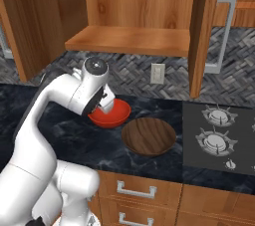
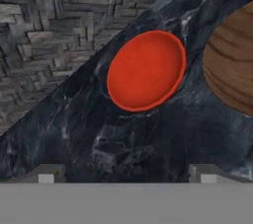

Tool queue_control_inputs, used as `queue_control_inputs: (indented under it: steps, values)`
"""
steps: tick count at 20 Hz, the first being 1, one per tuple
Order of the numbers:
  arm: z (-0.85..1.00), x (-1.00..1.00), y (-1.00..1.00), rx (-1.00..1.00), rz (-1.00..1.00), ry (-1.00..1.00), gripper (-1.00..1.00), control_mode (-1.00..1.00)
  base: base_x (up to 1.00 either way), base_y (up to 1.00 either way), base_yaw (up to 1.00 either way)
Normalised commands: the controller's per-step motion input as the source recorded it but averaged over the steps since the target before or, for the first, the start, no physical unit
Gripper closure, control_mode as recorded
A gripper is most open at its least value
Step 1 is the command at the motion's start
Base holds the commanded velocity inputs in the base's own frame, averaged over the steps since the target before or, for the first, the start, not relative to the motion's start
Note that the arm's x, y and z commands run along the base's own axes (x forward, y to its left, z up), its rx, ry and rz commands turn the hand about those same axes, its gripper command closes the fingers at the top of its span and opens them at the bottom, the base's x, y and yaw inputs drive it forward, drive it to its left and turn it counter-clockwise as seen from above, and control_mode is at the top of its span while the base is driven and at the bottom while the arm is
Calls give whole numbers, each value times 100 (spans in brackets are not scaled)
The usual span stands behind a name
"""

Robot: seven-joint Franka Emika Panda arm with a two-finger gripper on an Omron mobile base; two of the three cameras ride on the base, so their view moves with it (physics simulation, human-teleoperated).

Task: Open the cabinet. Pick the bowls from the counter and place them in the cabinet. Then close the cabinet.

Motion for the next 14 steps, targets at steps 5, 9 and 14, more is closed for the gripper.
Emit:
queue_control_inputs:
  steps: [5,9,14]
  values:
    - [-31,16,0,0,-12,14,-100,-100,0,0,0]
    - [-30,1,-1,1,-1,14,-100,-100,0,0,0]
    - [-31,0,-6,2,0,13,-100,-100,0,0,0]
